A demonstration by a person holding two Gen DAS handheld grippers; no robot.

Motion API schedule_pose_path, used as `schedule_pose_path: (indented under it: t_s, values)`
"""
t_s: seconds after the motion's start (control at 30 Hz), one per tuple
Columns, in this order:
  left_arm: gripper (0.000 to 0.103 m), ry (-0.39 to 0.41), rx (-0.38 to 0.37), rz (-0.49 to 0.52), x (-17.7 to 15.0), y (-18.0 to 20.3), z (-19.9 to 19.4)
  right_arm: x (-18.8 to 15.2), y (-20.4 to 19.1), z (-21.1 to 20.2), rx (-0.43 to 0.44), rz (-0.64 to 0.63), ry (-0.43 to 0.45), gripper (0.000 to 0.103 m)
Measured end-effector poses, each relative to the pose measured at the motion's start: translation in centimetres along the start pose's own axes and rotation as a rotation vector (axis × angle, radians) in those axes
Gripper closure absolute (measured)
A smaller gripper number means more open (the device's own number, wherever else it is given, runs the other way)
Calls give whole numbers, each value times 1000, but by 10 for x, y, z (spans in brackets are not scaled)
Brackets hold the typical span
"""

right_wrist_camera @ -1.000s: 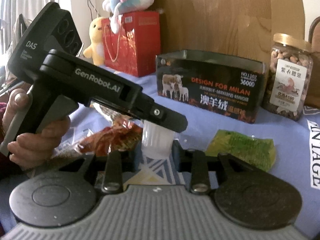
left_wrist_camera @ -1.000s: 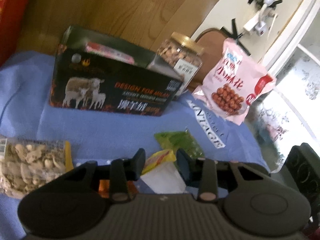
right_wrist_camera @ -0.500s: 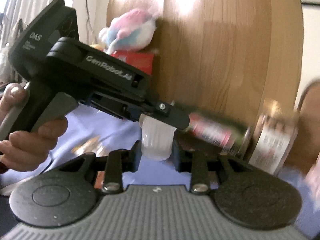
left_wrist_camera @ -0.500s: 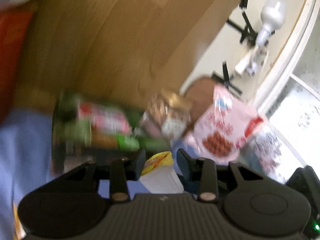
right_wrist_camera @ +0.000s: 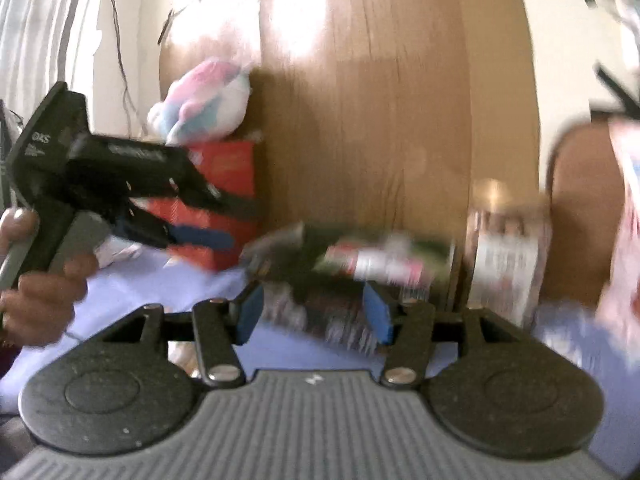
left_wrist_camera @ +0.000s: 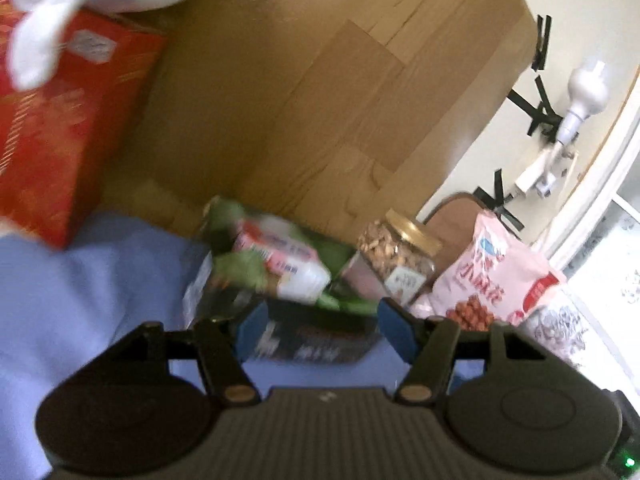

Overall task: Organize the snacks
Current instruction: 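Reach the left tool to the clear seed bag and close on it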

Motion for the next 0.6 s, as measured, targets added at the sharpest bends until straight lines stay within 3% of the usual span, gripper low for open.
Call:
schedule_pose_path:
  t_s: [0.13, 0.2, 0.33, 0.6]
  values:
    - [41, -24, 20, 0, -31, -12, -33, -39, -9, -23, 20, 98, -100, 45]
    - [41, -61, 20, -25, -49, -19, -46, -53, -11, -32, 74, 193, -152, 45]
    - [41, -125, -4, -50, -82, -25, -67, -65, -19, -44, 186, 339, -191, 45]
    - [41, -181, 33, -45, -113, -30, -93, -77, -44, -43, 345, 525, -313, 45]
Point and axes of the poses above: each gripper's, at about its wrist camera, not at the fingertips, and z roughly the way its jaws point, y to its right, x to its top, the point moved 4 cm from there along z, roughly the way its jaws point, and after that the axes turned 6 degrees about x, right-handed, at the moved point
